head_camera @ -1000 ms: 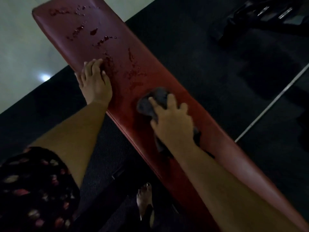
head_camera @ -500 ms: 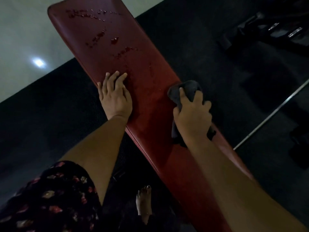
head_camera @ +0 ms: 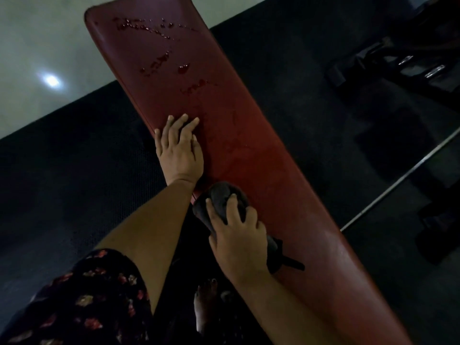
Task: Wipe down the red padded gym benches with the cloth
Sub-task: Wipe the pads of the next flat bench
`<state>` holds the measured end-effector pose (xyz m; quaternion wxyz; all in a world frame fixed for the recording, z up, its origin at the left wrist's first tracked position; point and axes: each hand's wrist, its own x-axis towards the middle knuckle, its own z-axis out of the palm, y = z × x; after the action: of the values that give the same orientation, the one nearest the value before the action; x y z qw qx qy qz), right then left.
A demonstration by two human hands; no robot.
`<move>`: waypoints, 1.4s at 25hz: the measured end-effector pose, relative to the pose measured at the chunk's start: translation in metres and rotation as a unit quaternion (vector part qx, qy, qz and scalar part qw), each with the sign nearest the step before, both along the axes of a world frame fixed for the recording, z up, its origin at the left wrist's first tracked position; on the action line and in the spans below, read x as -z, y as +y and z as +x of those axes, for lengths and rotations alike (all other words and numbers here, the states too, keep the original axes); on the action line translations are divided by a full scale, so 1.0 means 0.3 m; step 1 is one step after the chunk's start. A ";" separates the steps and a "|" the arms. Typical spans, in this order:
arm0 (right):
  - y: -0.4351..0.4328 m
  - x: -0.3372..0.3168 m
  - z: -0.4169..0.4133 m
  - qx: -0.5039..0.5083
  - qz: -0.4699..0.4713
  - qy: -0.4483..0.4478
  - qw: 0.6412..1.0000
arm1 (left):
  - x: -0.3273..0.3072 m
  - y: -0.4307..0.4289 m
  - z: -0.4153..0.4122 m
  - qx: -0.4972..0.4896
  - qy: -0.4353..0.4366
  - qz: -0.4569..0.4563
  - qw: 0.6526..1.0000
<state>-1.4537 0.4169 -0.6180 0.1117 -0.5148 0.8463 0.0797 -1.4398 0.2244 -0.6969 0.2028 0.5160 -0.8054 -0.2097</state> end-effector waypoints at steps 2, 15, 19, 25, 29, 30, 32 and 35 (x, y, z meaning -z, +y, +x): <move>-0.028 -0.002 0.009 -0.029 0.020 -0.010 0.999 | 0.003 0.000 0.001 0.004 0.000 0.009 1.000; -0.293 -0.026 -0.363 0.081 -0.001 -0.074 0.994 | -0.127 -0.317 0.060 0.038 -0.053 0.037 0.997; -0.236 -0.023 -0.530 0.194 0.019 -0.044 0.980 | -0.119 -0.440 0.011 0.008 -0.082 0.070 0.994; -0.396 0.005 -0.564 0.178 -0.009 -0.019 0.984 | -0.049 -0.417 -0.029 -0.020 -0.097 0.082 0.992; -0.453 -0.011 -0.403 -0.045 0.001 -0.045 0.998 | -0.027 -0.417 -0.023 -0.024 -0.076 0.066 0.995; -0.438 -0.011 -0.332 -0.087 -0.010 -0.049 0.995 | -0.022 -0.419 -0.020 -0.028 -0.070 0.065 0.995; -0.389 -0.006 -0.204 -0.157 -0.023 -0.054 0.986 | -0.011 -0.420 -0.018 -0.028 -0.053 0.060 0.996; -0.396 0.014 -0.125 -0.256 -0.019 -0.023 0.966 | 0.005 -0.421 -0.010 -0.027 -0.032 0.050 0.998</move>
<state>-1.4911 0.2981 -0.6224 0.0970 -0.7180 0.6848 0.0782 -1.4428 0.0981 -0.6984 0.1563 0.5532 -0.7860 -0.2276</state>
